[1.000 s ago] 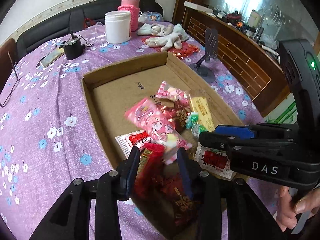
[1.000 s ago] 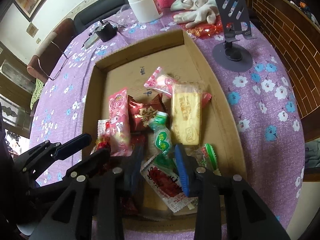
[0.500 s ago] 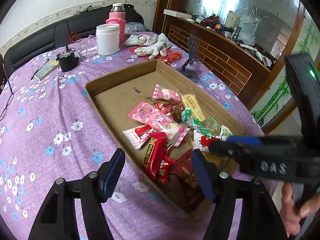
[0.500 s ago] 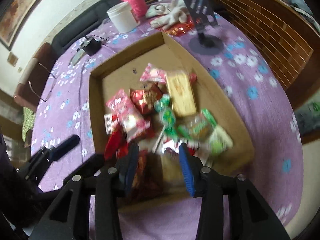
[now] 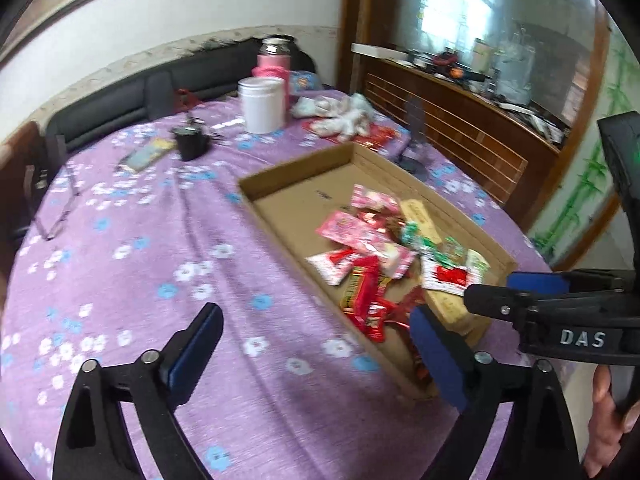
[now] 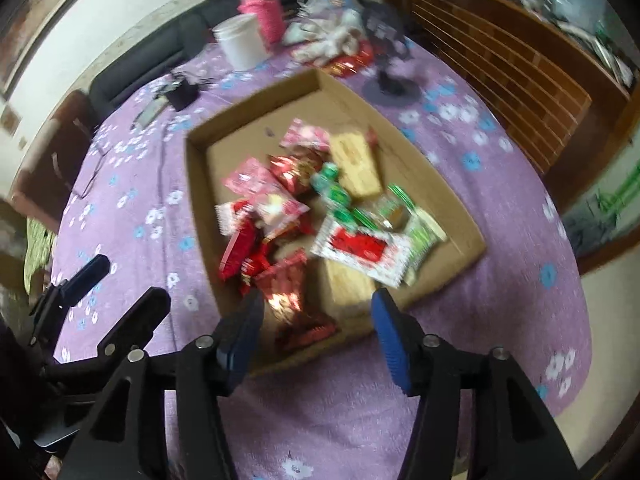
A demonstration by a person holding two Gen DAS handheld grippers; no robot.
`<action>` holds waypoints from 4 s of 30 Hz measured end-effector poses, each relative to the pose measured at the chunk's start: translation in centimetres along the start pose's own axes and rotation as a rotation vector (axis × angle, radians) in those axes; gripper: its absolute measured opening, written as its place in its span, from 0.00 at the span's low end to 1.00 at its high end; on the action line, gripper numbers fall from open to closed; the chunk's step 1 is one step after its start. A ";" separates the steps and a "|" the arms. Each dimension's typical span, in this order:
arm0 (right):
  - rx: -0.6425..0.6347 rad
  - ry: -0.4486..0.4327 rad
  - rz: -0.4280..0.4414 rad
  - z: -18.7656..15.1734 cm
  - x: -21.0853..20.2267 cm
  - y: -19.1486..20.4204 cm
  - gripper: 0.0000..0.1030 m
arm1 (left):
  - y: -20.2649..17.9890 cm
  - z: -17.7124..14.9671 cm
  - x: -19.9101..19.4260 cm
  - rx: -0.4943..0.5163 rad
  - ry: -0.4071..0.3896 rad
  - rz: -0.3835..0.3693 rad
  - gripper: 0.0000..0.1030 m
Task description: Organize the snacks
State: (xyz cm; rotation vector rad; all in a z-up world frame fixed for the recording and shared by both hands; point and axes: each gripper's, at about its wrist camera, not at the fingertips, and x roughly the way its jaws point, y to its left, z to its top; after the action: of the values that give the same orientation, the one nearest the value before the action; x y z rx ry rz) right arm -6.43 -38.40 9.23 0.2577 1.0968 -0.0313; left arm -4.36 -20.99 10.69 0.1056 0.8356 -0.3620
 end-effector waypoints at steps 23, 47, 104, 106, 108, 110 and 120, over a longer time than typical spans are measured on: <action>-0.165 -0.040 0.132 -0.7 -2.6 -5.5 0.73 | -6.3 -1.9 -1.9 -0.088 0.027 0.224 0.99; -0.160 -0.056 0.127 -0.4 -2.6 -4.7 0.73 | -6.0 -0.4 -2.3 -0.034 0.029 0.338 0.99; -0.165 -0.039 0.104 0.3 -1.5 -4.5 0.73 | -5.7 -0.7 -1.0 -0.029 0.120 0.346 0.99; -0.165 -0.040 0.105 0.3 -1.5 -4.5 0.73 | -5.7 -0.7 -1.0 -0.030 0.120 0.341 0.99; -0.165 -0.039 0.104 0.3 -1.5 -4.6 0.73 | -5.8 -0.7 -0.9 -0.028 0.120 0.338 0.99; -0.163 -0.039 0.105 0.3 -1.5 -4.6 0.73 | -5.8 -0.7 -0.9 -0.025 0.119 0.337 0.99; -0.148 -0.041 0.099 0.2 -1.4 -5.2 0.73 | -6.6 -0.6 -0.6 -0.001 0.122 0.318 0.99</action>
State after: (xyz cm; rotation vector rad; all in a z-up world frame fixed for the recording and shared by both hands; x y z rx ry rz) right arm -7.65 -43.63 9.60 0.1775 1.0394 0.1318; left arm -7.47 -26.84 11.07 0.2585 0.9229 -0.0557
